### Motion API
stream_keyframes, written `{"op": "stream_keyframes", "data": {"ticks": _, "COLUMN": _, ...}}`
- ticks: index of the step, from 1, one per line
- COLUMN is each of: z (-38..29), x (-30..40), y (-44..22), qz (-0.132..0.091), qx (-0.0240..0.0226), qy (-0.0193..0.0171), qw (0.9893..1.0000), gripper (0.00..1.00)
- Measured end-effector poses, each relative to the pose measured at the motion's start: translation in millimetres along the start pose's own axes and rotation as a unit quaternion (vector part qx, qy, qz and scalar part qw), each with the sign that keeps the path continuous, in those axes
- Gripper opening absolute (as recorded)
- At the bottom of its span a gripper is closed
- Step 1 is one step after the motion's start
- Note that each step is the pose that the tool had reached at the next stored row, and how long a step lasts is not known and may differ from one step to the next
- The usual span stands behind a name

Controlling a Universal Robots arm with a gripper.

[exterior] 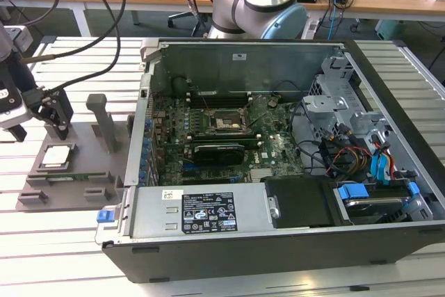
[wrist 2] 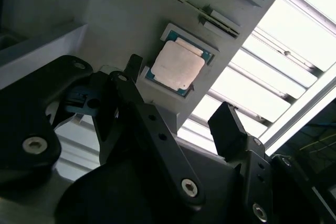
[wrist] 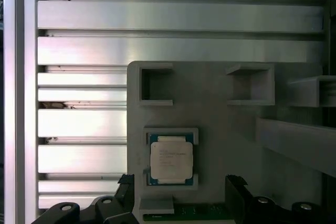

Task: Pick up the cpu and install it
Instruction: 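Pick up the cpu and move it towards the insertion slot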

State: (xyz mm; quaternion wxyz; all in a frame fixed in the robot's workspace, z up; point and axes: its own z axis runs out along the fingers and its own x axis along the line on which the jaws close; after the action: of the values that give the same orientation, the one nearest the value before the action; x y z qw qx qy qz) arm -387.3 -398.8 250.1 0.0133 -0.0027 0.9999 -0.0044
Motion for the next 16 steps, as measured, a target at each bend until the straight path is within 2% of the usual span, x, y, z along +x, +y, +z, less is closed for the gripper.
{"op": "stream_keyframes", "data": {"ticks": 16, "z": 8.1, "x": 0.2, "y": 0.1, "qz": 0.000, "qx": 0.0000, "qy": 0.0000, "qw": 1.0000, "gripper": 0.78}}
